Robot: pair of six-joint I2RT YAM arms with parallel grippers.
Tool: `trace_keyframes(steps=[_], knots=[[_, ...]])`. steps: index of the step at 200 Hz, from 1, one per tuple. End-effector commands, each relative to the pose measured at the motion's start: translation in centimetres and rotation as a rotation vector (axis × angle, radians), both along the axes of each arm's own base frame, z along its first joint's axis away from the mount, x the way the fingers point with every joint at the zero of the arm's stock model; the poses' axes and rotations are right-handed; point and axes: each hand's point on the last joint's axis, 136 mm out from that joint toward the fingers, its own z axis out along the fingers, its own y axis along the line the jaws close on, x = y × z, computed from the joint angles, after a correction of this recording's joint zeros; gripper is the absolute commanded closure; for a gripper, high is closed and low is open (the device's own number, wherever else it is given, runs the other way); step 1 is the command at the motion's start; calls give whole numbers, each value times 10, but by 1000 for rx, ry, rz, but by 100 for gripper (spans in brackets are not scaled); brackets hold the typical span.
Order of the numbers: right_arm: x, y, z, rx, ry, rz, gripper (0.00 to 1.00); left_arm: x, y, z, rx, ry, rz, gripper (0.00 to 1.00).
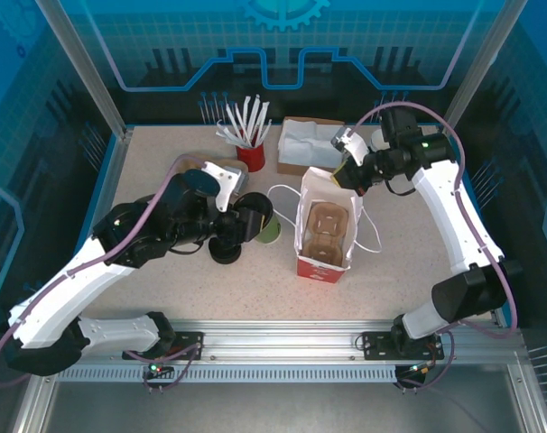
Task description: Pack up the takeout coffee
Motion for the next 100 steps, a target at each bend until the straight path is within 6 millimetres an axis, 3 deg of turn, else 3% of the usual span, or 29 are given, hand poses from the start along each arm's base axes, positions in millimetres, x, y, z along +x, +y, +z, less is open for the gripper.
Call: trace_keyframes(steps=[1, 100], knots=[[4, 2, 13, 34, -29, -76, 100, -9, 1, 18, -12, -28, -50, 41], [0, 17, 10, 54, 57, -152, 100, -12, -18, 61, -83, -100, -136, 41]])
